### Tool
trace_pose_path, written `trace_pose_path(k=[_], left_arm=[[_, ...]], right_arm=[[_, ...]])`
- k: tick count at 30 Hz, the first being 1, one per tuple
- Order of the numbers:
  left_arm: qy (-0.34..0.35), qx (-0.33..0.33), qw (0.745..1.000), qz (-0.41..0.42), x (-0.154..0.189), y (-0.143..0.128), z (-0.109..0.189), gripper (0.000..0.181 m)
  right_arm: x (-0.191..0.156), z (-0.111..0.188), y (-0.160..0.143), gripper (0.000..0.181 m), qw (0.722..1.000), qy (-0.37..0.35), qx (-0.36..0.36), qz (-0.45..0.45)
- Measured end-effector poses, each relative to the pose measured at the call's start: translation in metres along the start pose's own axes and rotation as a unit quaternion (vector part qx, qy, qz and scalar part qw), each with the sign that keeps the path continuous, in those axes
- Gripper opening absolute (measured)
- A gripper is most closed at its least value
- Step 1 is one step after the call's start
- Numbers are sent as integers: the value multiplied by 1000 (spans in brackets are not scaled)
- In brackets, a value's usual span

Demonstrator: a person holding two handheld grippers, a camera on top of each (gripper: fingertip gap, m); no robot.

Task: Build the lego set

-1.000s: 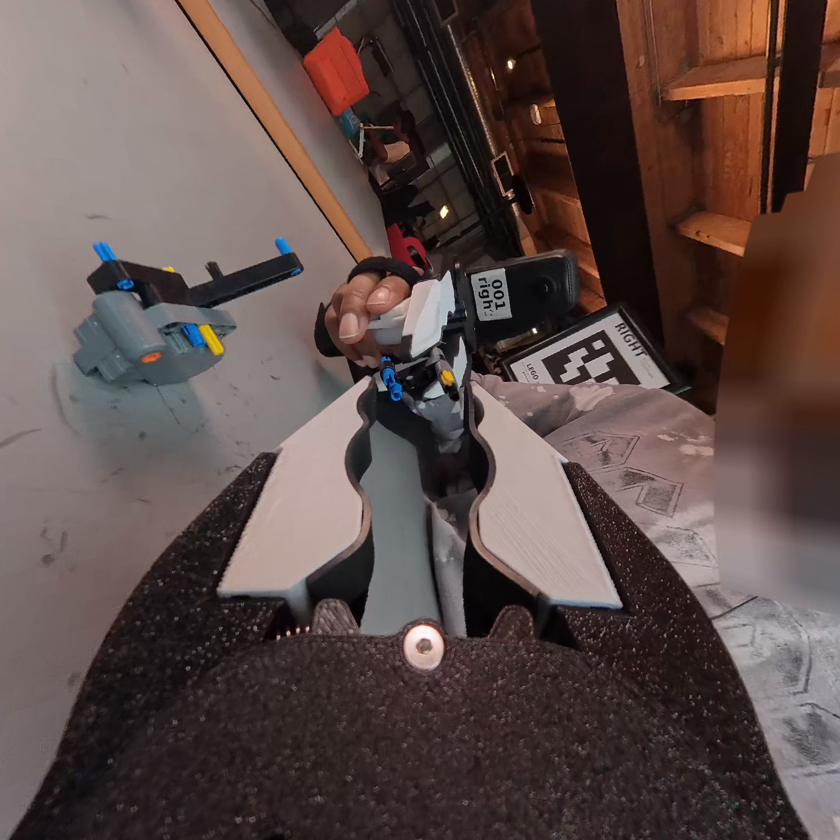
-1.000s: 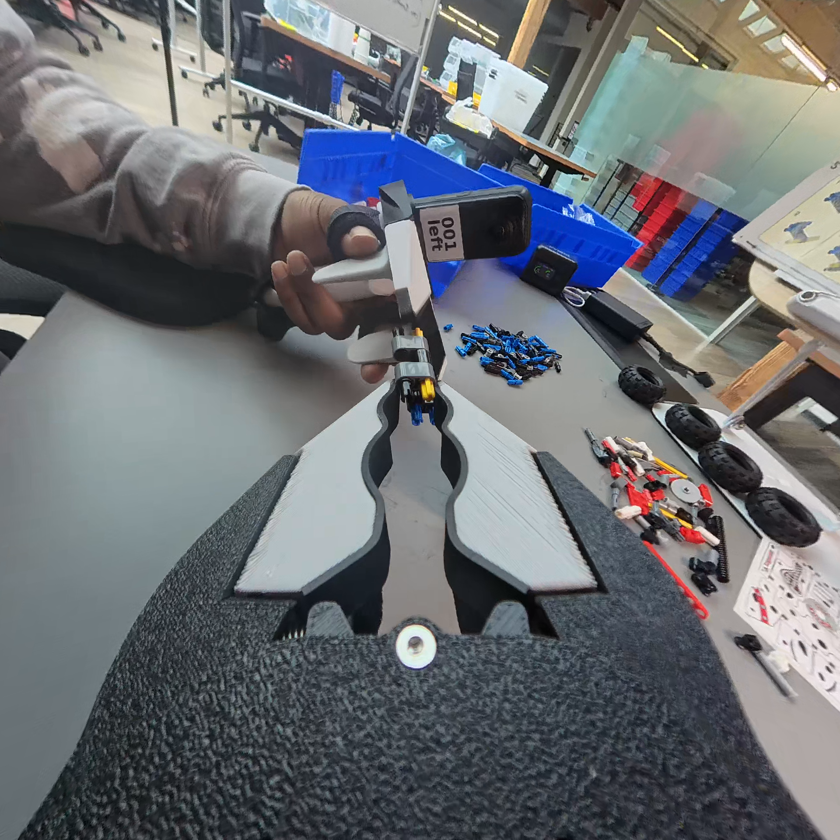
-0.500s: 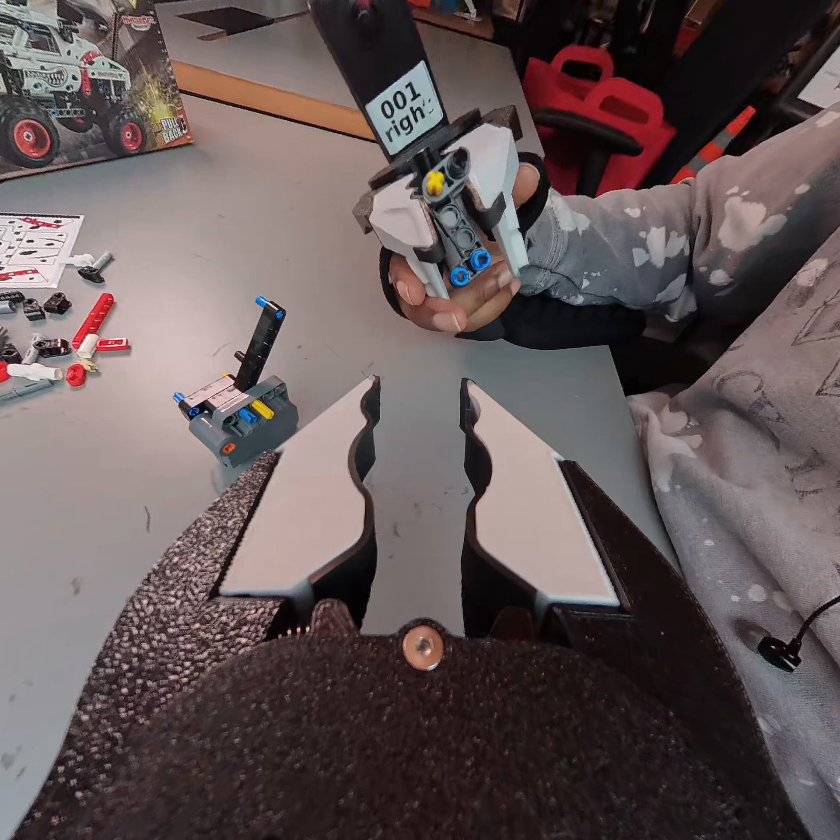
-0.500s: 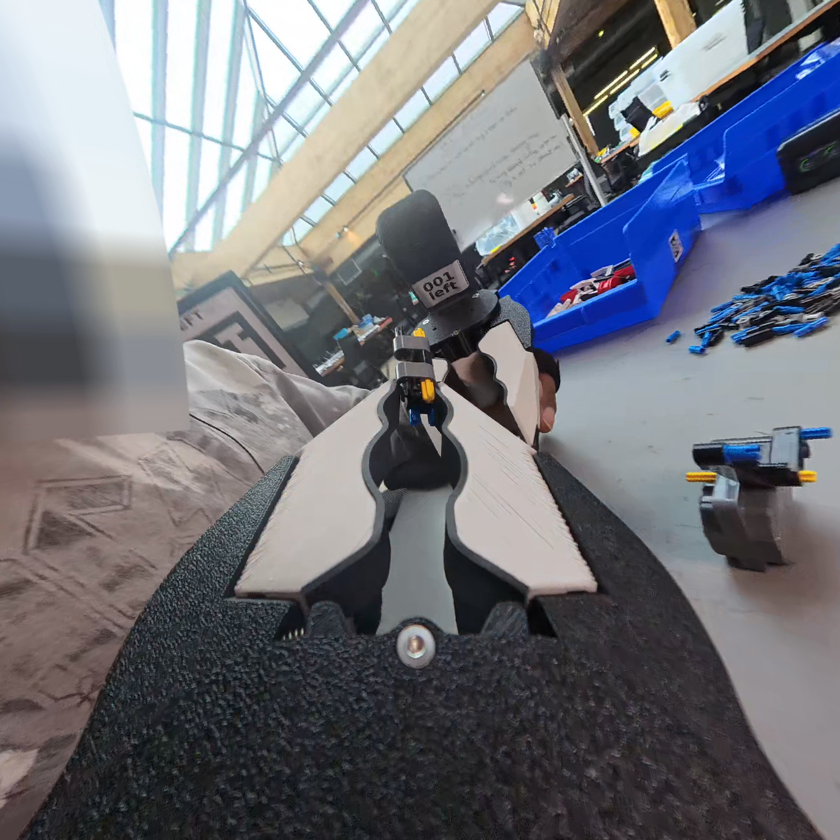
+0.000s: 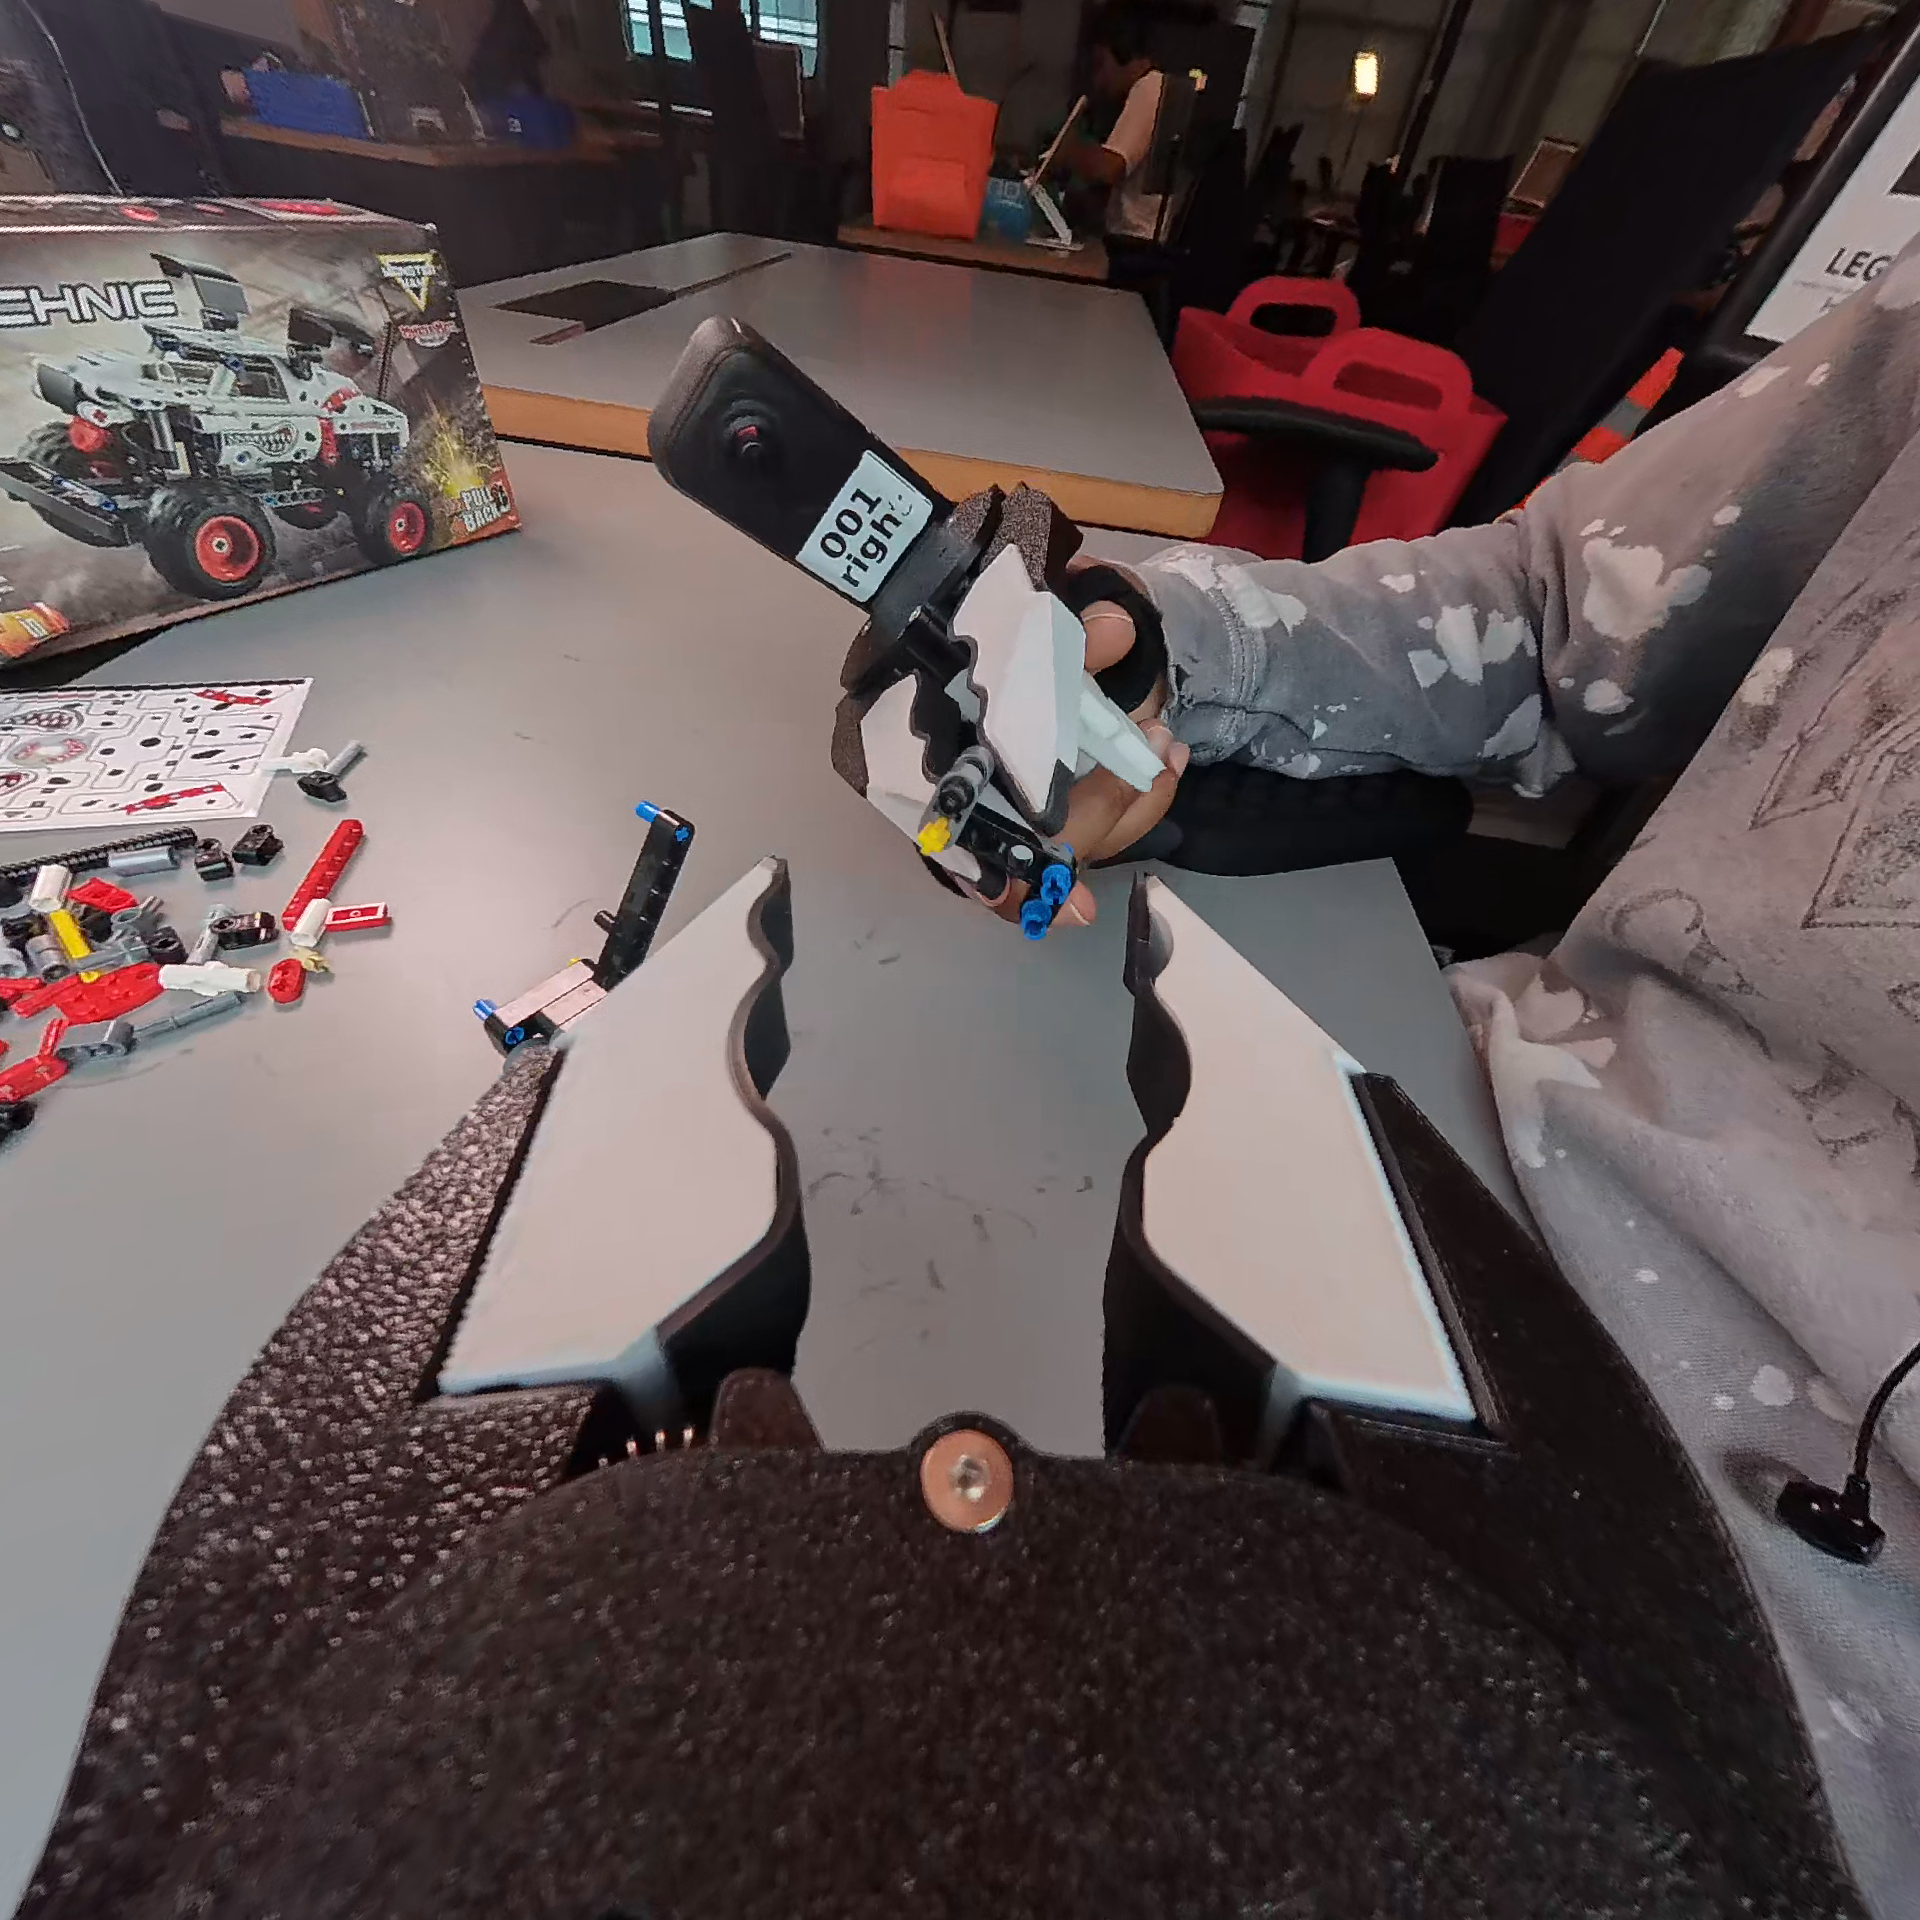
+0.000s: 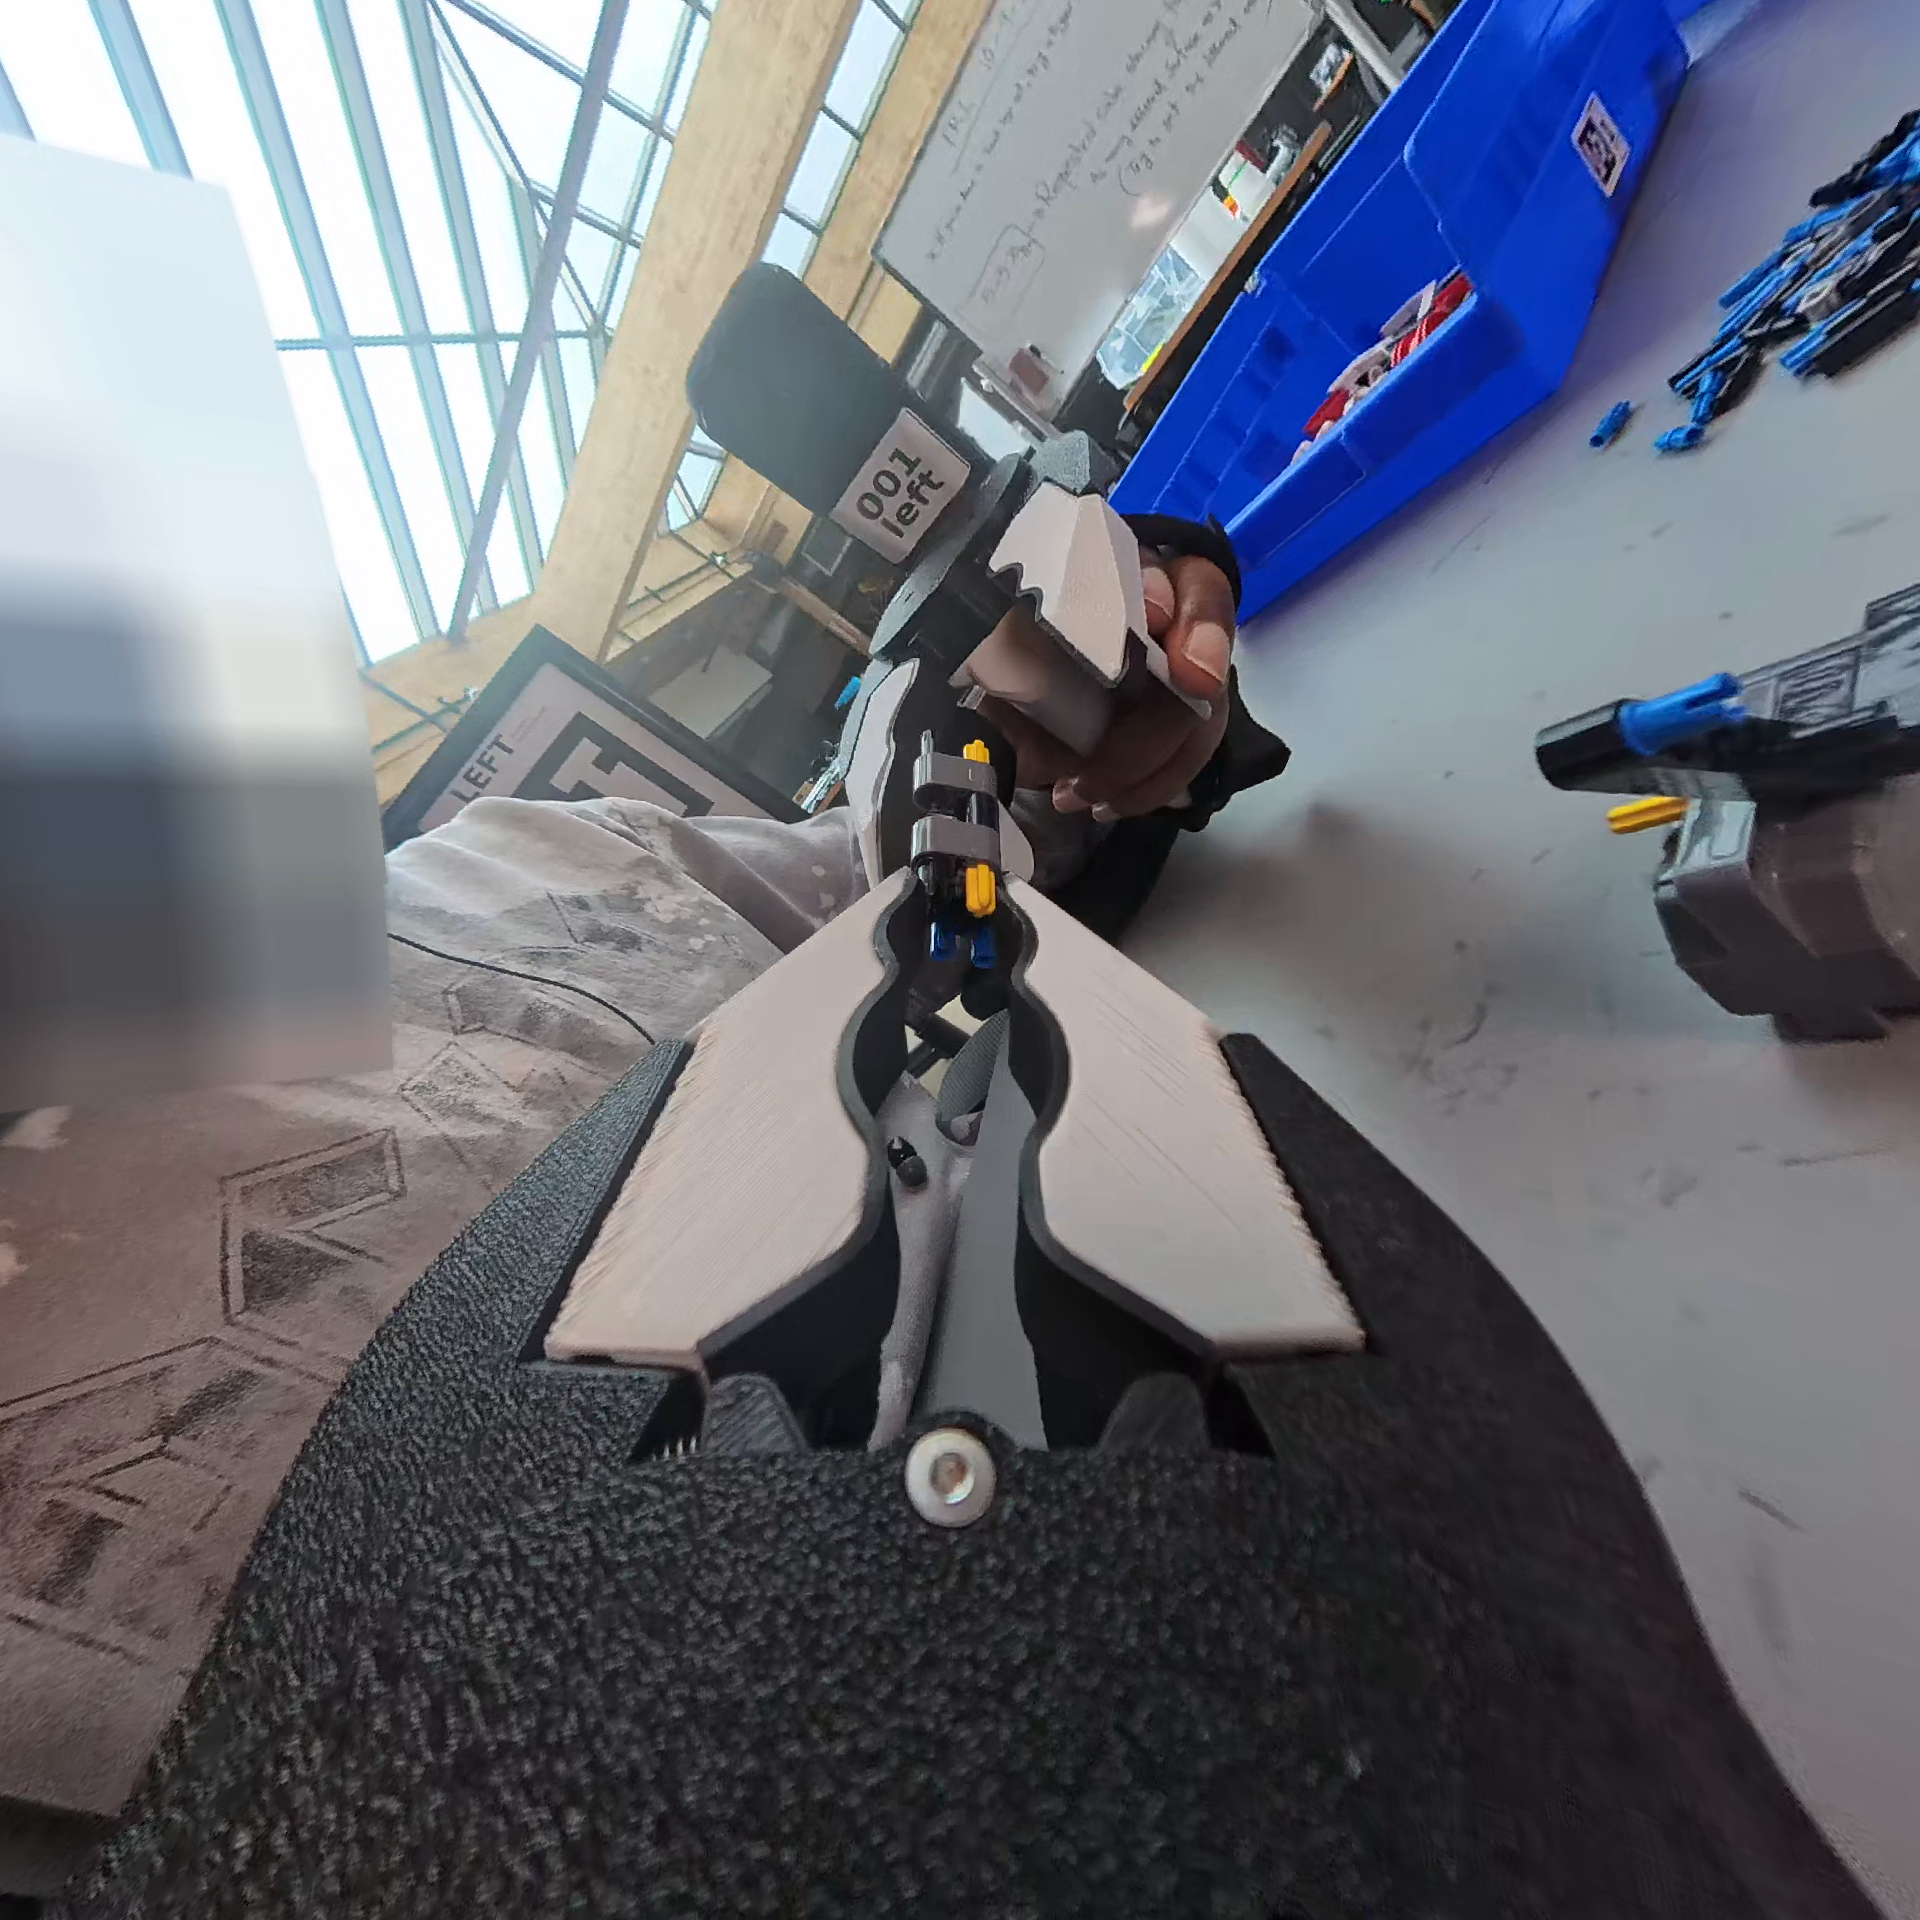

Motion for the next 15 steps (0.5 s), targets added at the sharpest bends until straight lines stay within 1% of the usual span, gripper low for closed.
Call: trace_pose_path(k=[2,4,6,8,10,12,15], left_arm=[[2,-6,1000,-21,3,-4,-2,66],[3,-9,999,-37,6,-6,-3,60],[2,-14,999,-48,8,-8,-4,48],[-6,-14,998,-53,11,-9,-3,33],[-4,-16,998,-53,10,-9,-3,25],[7,-16,999,-50,6,-9,-3,25],[18,-4,999,-45,1,-4,-2,34]], right_arm=[[1,-3,-4,12,1000,4,-8,-9],[-1,-5,-5,12,1000,14,-6,-15],[-3,-6,-4,12,1000,23,-2,-19],[-3,-5,-3,12,999,29,3,-24],[-6,-4,0,12,999,40,12,-28],[-9,-3,3,12,998,53,22,-30],[-10,-1,5,12,997,58,29,-34]])
Point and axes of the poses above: each gripper's, where its closed fingertips meet, z back along the fingers, y out of its top, x = y × z across the jaws, the point moved 1 cm from there along z, back along the fingers, and after that the axes turned 12 degrees about y, right-handed, at the moved point
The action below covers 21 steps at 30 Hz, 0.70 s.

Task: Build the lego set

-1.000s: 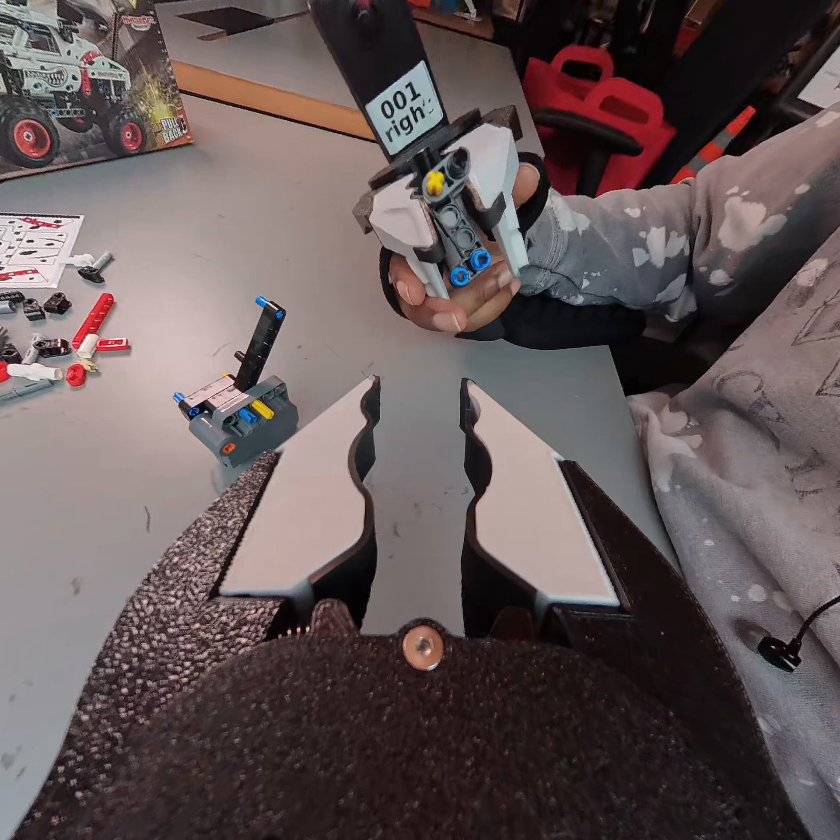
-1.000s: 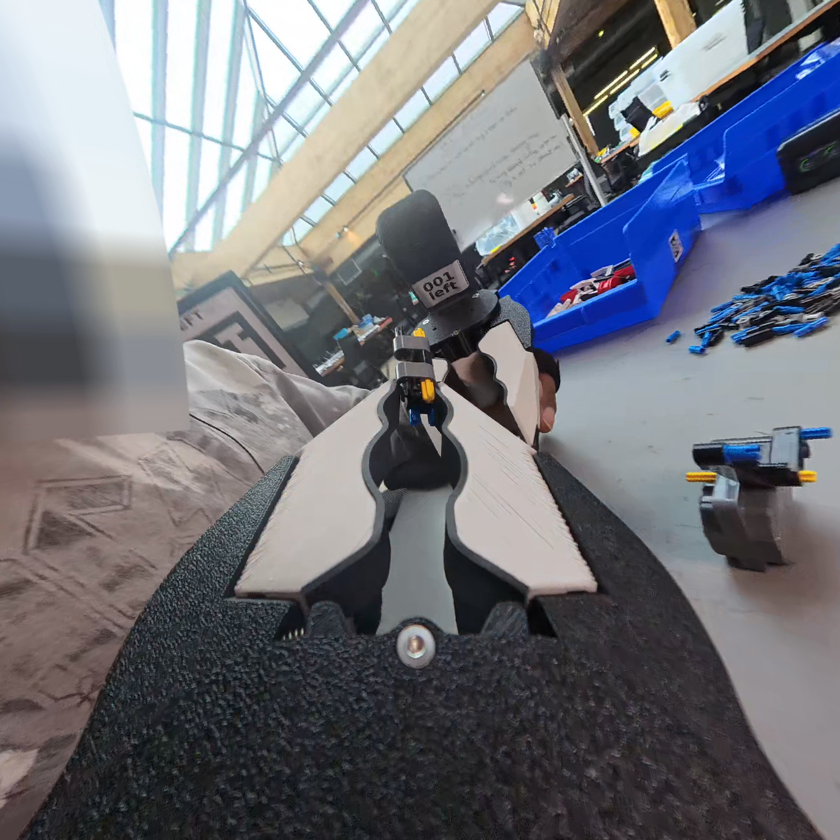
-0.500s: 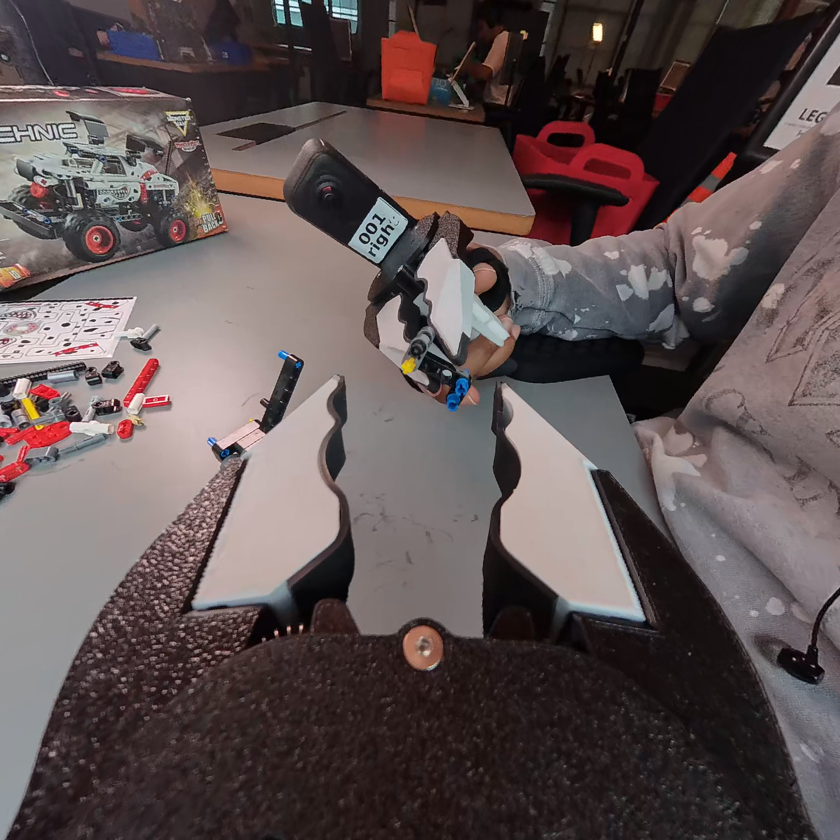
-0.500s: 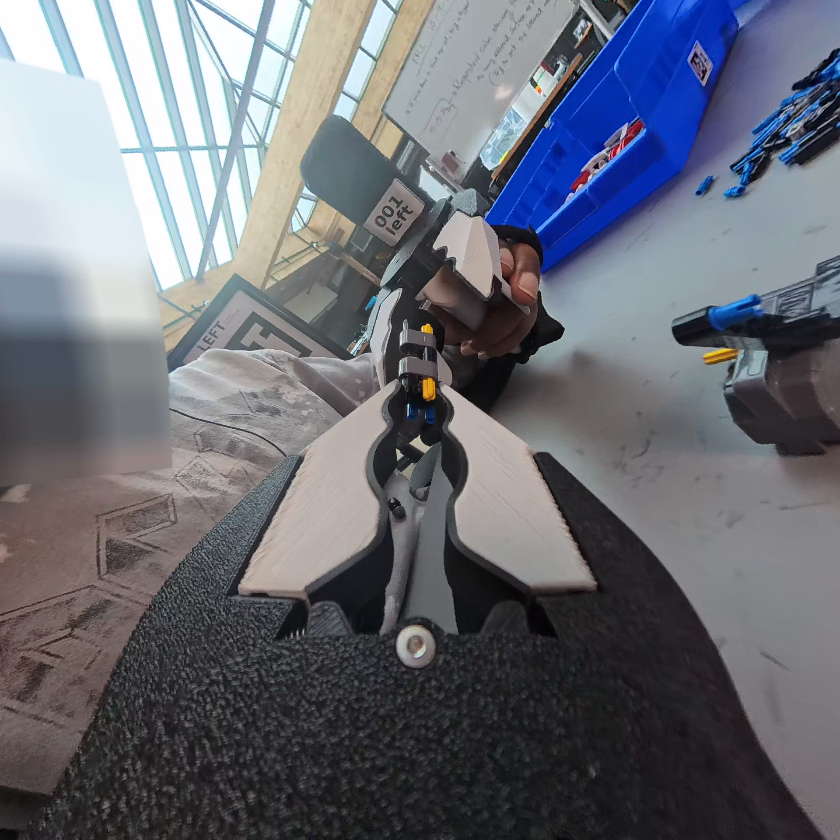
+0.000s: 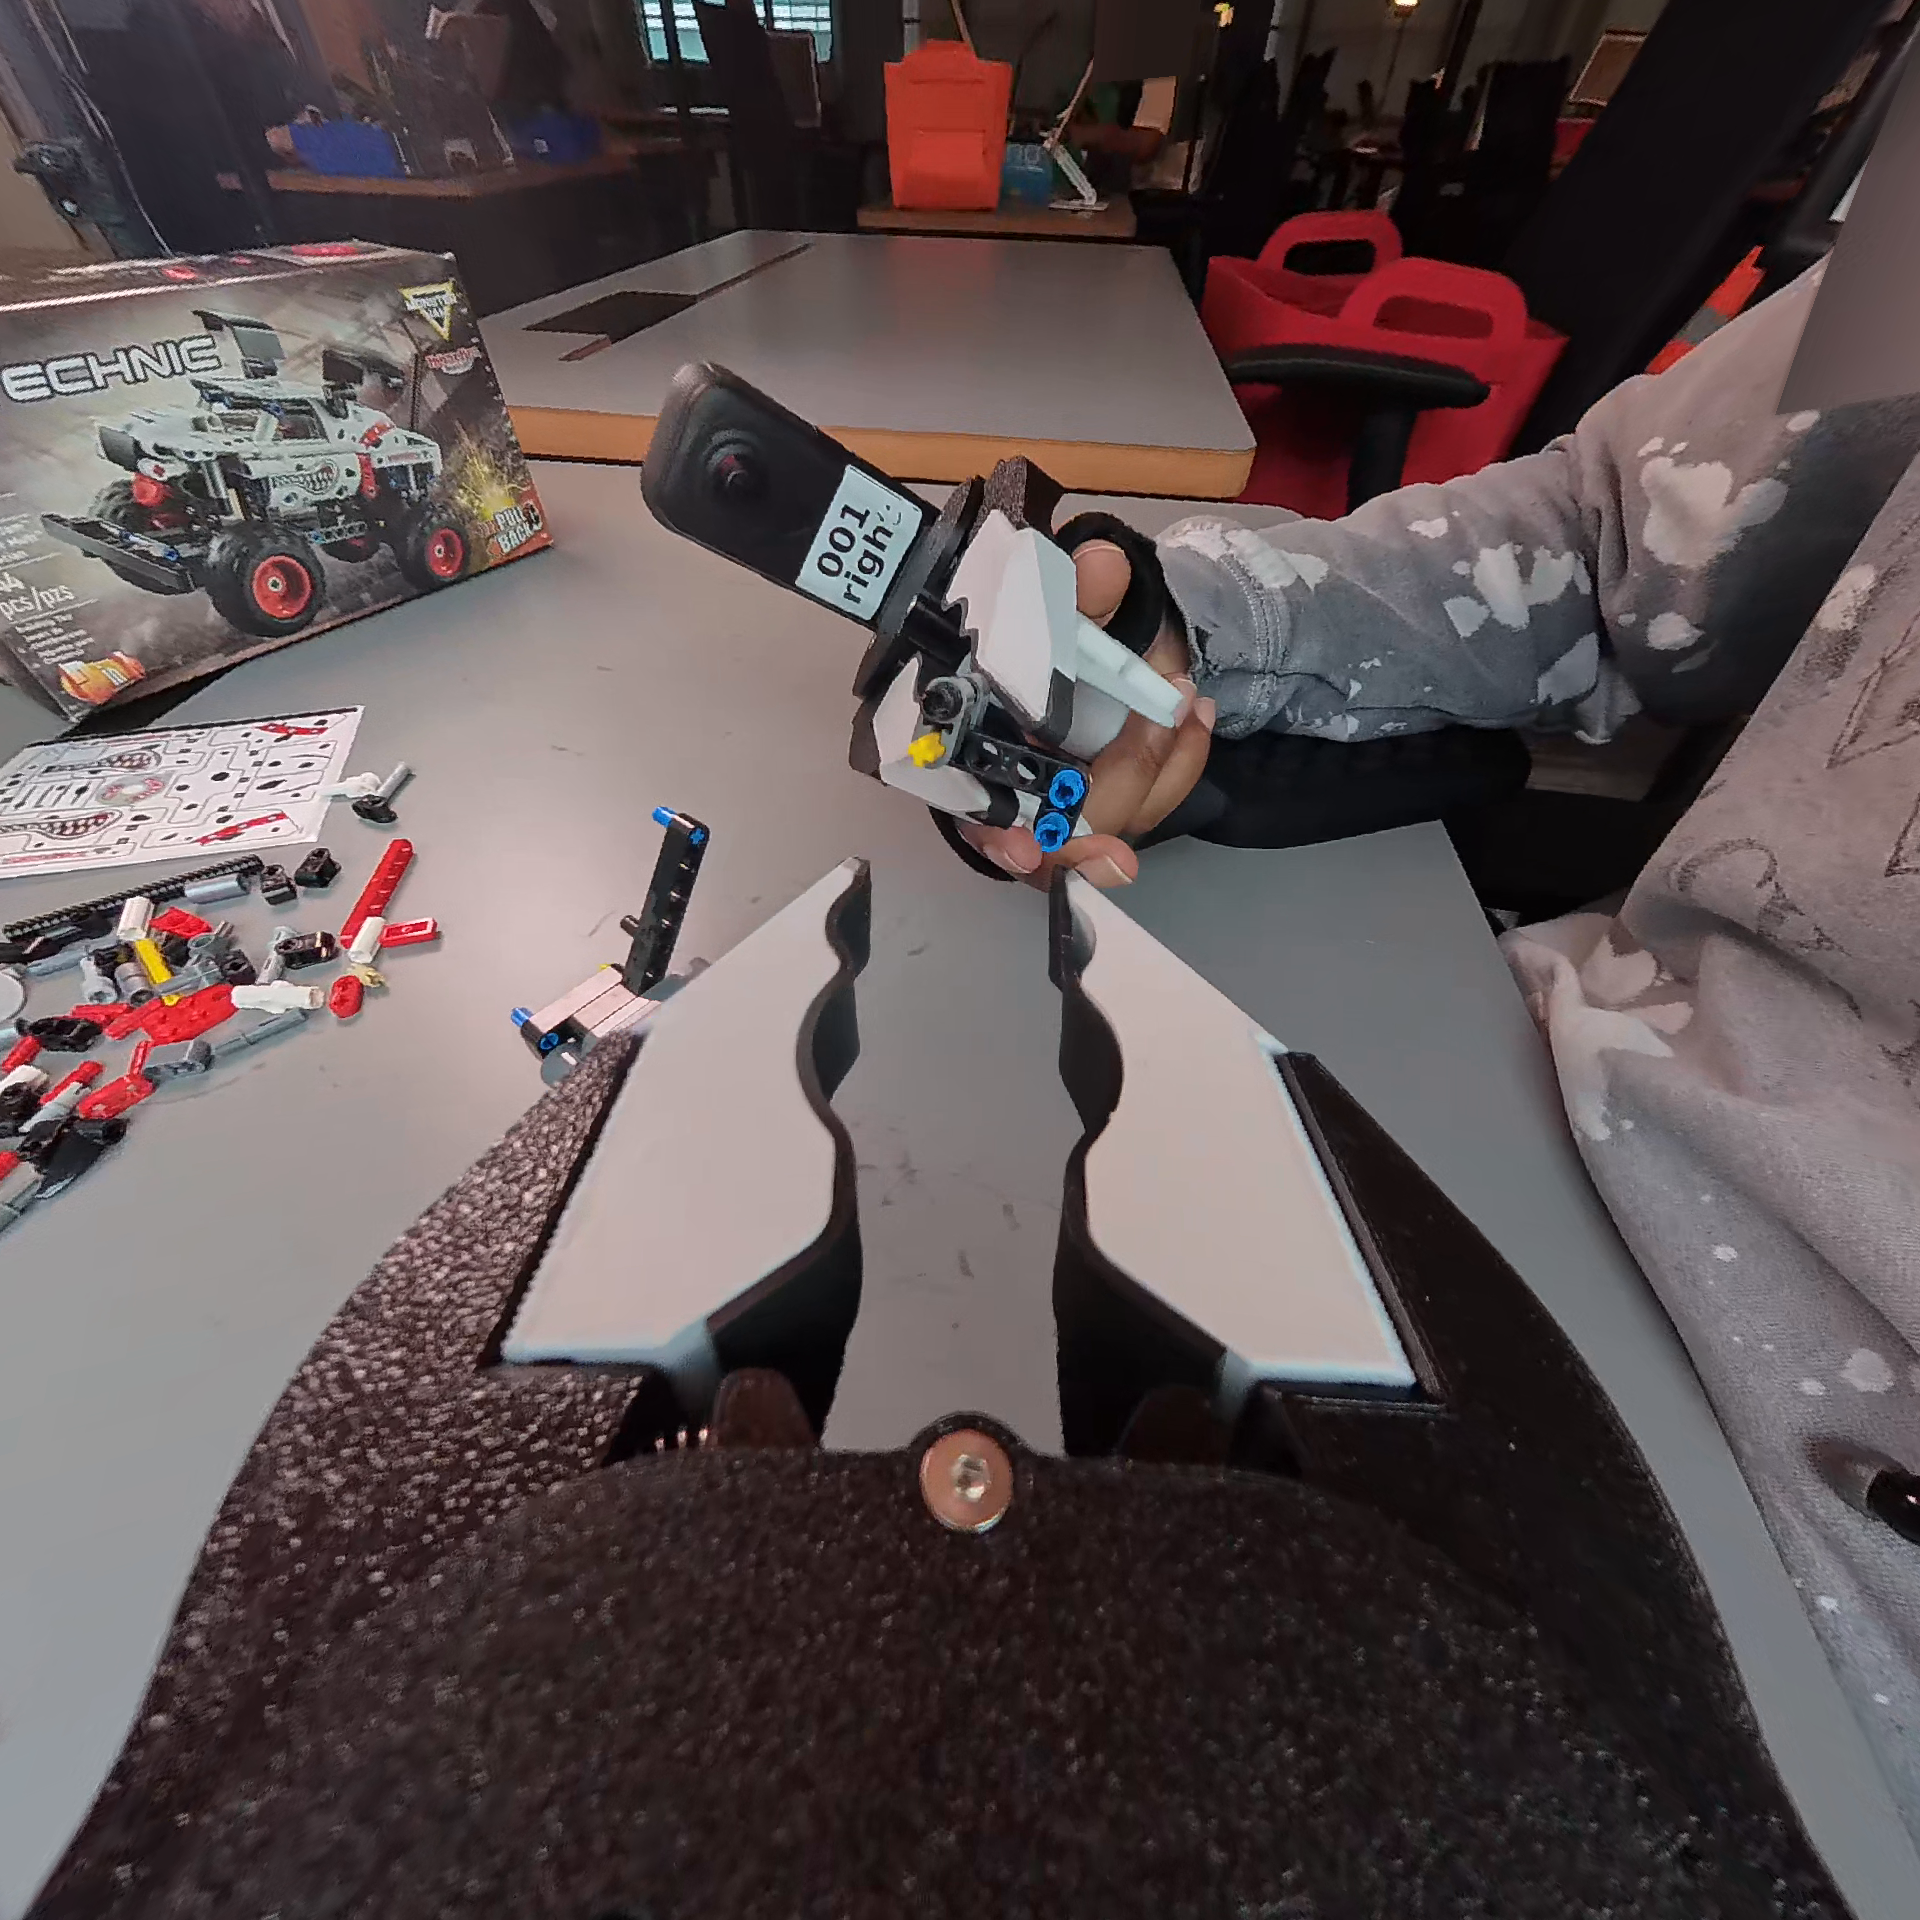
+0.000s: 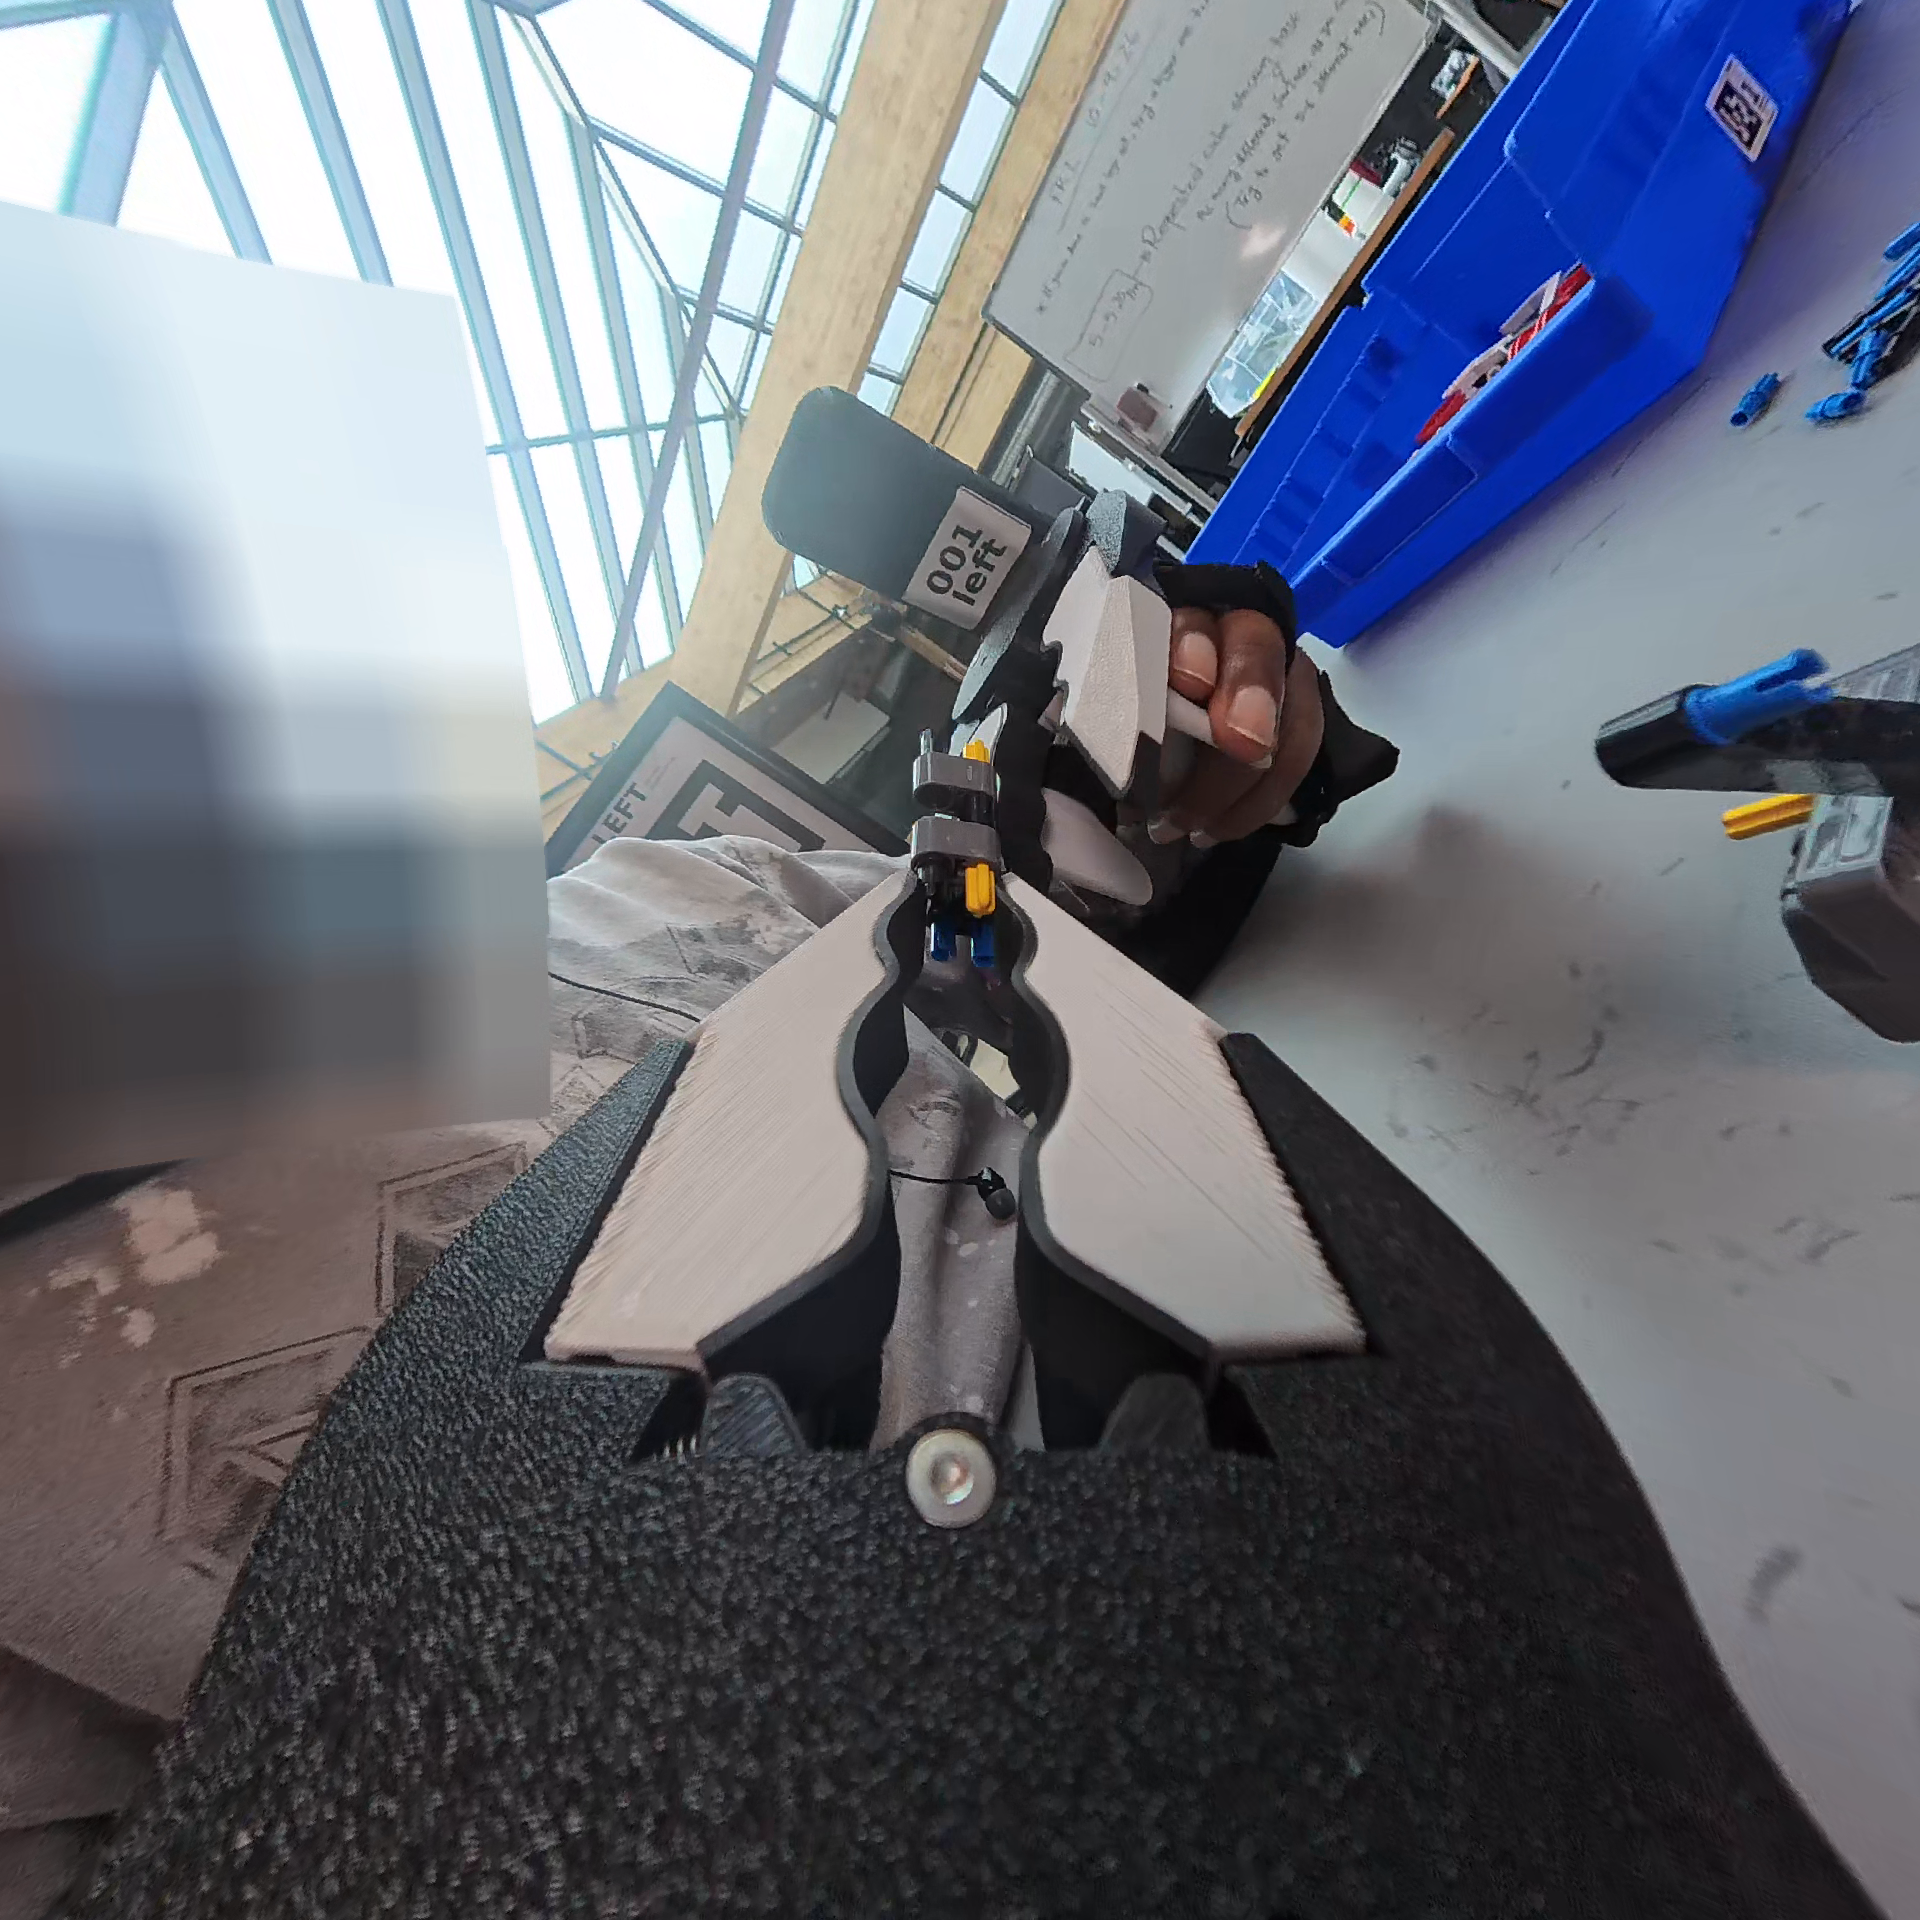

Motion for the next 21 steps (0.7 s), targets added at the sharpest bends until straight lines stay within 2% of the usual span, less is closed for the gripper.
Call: trace_pose_path(k=[3,7,9,11,13,15,16,19,21], left_arm=[[-2,15,1000,-3,2,6,2,44],[-6,23,1000,-10,6,9,2,44],[-6,14,1000,9,4,7,1,41],[-14,4,999,53,0,5,0,40],[-41,-6,993,113,-2,3,-1,40],[-71,-5,982,172,-2,5,-1,36],[-84,-3,976,201,-2,6,-2,35],[-162,20,937,309,2,18,3,38],[-200,42,903,377,-3,25,7,42]], right_arm=[[1,0,-1,12,1000,3,-1,-7],[6,-1,-3,12,1000,-14,-10,5],[10,-1,-1,12,997,-47,-21,63],[9,0,8,12,981,-91,-31,170],[3,2,17,12,942,-134,-46,305],[-7,0,22,12,890,-166,-56,422],[-7,0,22,12,853,-194,-73,480],[2,0,19,13,708,-287,-152,627],[4,-3,17,12,642,-314,-182,676]])
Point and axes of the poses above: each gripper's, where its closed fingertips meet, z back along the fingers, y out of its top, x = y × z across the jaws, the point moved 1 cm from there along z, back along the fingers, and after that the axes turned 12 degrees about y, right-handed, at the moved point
